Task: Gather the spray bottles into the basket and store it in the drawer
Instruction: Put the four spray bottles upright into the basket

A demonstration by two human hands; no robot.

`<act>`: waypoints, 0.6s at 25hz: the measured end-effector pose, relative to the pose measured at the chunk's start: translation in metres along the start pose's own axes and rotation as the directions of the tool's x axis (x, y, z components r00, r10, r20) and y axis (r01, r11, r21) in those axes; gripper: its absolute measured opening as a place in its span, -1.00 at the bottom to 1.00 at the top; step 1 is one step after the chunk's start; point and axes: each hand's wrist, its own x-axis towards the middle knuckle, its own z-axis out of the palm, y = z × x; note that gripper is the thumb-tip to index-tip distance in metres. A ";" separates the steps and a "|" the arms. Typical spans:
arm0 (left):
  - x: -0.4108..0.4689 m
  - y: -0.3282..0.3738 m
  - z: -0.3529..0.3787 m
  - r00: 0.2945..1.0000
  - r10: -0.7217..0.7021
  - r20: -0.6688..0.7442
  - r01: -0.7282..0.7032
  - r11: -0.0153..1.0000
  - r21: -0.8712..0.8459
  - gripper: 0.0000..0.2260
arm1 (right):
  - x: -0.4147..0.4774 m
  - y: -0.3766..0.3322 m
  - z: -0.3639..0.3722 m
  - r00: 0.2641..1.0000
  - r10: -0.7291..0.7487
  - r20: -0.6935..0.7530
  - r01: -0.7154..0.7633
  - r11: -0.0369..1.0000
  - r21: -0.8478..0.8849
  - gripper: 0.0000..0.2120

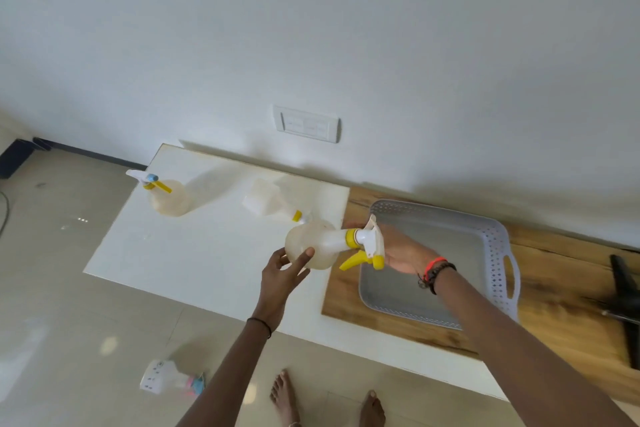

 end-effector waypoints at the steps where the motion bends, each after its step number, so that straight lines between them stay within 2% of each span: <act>1: -0.003 -0.003 0.018 0.999 -0.012 0.032 0.013 1.000 -0.026 -0.35 | -0.014 0.012 -0.008 1.000 -0.023 -0.006 0.023 1.000 -0.021 -0.75; 3: -0.008 -0.008 0.050 0.995 -0.031 0.090 0.037 0.998 -0.057 -0.33 | -0.034 0.032 -0.018 0.997 -0.078 -0.008 0.077 0.997 -0.012 -0.70; 5: -0.009 -0.014 0.076 0.989 -0.057 0.134 0.066 0.996 -0.064 -0.31 | -0.046 0.046 -0.027 0.988 -0.142 -0.055 0.141 0.990 -0.021 -0.49; 7: -0.008 -0.020 0.098 0.976 -0.073 0.205 0.082 0.996 -0.035 -0.41 | -0.054 0.056 -0.039 0.971 -0.177 -0.160 0.168 0.983 -0.071 -0.34; 9: -0.002 -0.024 0.116 0.956 -0.079 0.281 0.071 0.997 0.039 -0.56 | -0.056 0.061 -0.052 0.946 -0.194 -0.260 0.166 0.978 -0.126 -0.34; 13: 0.017 -0.032 0.144 0.933 -0.037 0.357 -0.076 0.952 0.298 -0.47 | -0.050 0.064 -0.074 0.891 -0.205 -0.405 0.127 0.969 -0.210 -0.27; 15: 0.030 -0.033 0.153 0.934 0.015 0.356 -0.166 0.902 0.397 -0.51 | -0.044 0.064 -0.082 0.858 -0.227 -0.461 0.109 0.957 -0.267 -0.21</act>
